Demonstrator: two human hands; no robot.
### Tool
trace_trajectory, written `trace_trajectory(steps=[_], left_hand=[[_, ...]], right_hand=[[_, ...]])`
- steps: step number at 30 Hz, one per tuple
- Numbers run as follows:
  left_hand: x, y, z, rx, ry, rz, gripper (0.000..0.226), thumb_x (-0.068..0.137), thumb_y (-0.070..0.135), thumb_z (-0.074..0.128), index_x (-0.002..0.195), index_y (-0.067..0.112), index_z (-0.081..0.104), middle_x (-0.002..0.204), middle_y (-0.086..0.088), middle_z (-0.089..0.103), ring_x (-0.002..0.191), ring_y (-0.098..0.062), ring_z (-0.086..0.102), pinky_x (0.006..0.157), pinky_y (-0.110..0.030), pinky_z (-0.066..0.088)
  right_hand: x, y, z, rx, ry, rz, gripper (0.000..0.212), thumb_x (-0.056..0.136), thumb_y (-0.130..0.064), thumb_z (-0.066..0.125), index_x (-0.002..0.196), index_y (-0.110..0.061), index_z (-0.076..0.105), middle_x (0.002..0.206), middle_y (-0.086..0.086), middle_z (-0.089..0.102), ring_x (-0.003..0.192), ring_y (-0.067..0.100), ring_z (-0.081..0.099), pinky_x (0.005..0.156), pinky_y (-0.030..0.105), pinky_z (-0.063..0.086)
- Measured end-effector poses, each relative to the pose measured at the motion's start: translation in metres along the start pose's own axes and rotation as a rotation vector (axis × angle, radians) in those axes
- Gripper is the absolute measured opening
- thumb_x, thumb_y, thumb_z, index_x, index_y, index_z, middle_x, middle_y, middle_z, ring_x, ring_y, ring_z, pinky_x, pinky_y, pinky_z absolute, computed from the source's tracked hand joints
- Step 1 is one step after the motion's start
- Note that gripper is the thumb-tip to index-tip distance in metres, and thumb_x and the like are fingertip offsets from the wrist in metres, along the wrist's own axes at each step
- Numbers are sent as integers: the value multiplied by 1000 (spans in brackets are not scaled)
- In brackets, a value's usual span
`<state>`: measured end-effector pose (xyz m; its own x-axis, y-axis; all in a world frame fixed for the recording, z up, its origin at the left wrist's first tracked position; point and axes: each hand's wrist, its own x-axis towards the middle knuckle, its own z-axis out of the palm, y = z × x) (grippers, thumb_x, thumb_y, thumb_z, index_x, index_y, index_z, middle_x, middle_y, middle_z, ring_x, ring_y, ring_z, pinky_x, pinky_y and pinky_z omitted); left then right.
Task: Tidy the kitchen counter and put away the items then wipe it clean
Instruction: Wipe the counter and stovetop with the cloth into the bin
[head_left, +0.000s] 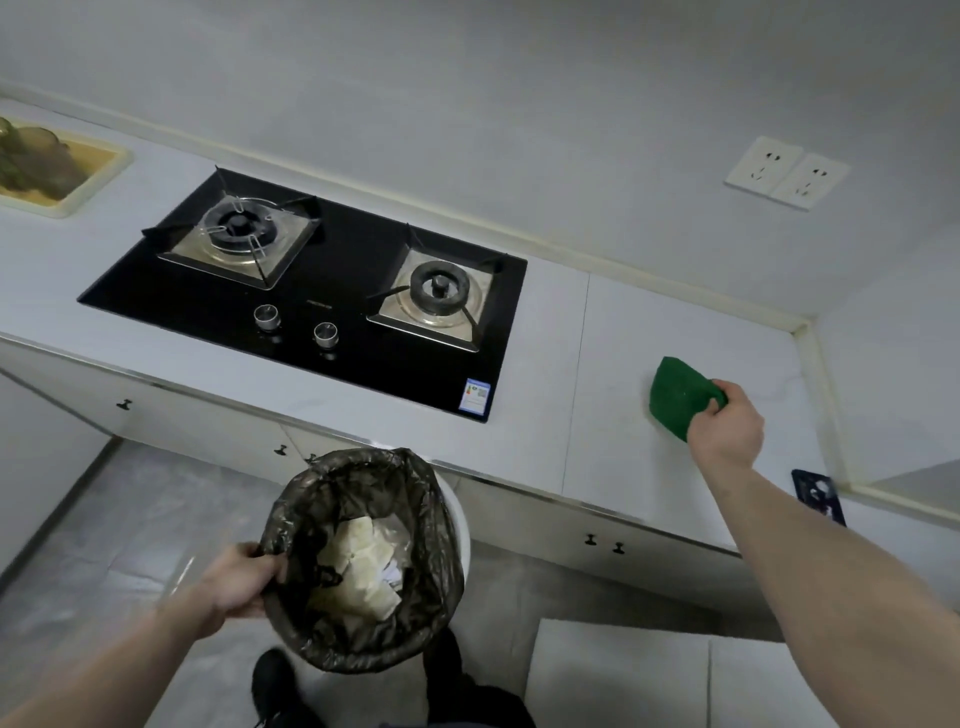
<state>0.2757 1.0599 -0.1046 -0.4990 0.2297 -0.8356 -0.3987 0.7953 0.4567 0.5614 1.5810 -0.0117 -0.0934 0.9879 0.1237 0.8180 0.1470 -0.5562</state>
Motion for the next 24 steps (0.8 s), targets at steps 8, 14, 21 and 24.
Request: trace_trajectory(steps=[8, 14, 21, 24], left_hand=[[0, -17, 55, -139, 57, -68, 13, 87, -1, 67, 98, -4, 73, 85, -23, 76, 69, -35, 74, 54, -35, 60], [-8, -17, 72, -151, 55, -85, 15, 85, -2, 69, 99, -4, 73, 85, -21, 77, 73, -36, 75, 60, -41, 63], [-24, -7, 79, -129, 126, -76, 12, 89, 5, 69, 98, -2, 72, 71, -13, 75, 57, -24, 69, 45, -26, 53], [-28, -5, 82, -117, 126, -90, 13, 88, 5, 69, 98, -2, 72, 67, -10, 73, 57, -24, 68, 46, -26, 53]], right_hand=[[35, 32, 40, -76, -166, -33, 43, 95, -2, 43, 130, -17, 62, 119, 11, 69, 105, 34, 64, 81, 33, 47], [-5, 62, 93, -246, -418, -132, 46, 99, -7, 44, 139, -24, 58, 122, 10, 68, 102, 29, 63, 94, 44, 52], [-62, 52, 106, -100, -446, -119, 45, 99, -12, 46, 140, -26, 59, 135, -1, 64, 112, 25, 64, 89, 34, 55], [-81, 48, 110, -76, -502, -227, 44, 98, -13, 49, 138, -26, 61, 140, -4, 62, 118, 24, 63, 95, 37, 54]])
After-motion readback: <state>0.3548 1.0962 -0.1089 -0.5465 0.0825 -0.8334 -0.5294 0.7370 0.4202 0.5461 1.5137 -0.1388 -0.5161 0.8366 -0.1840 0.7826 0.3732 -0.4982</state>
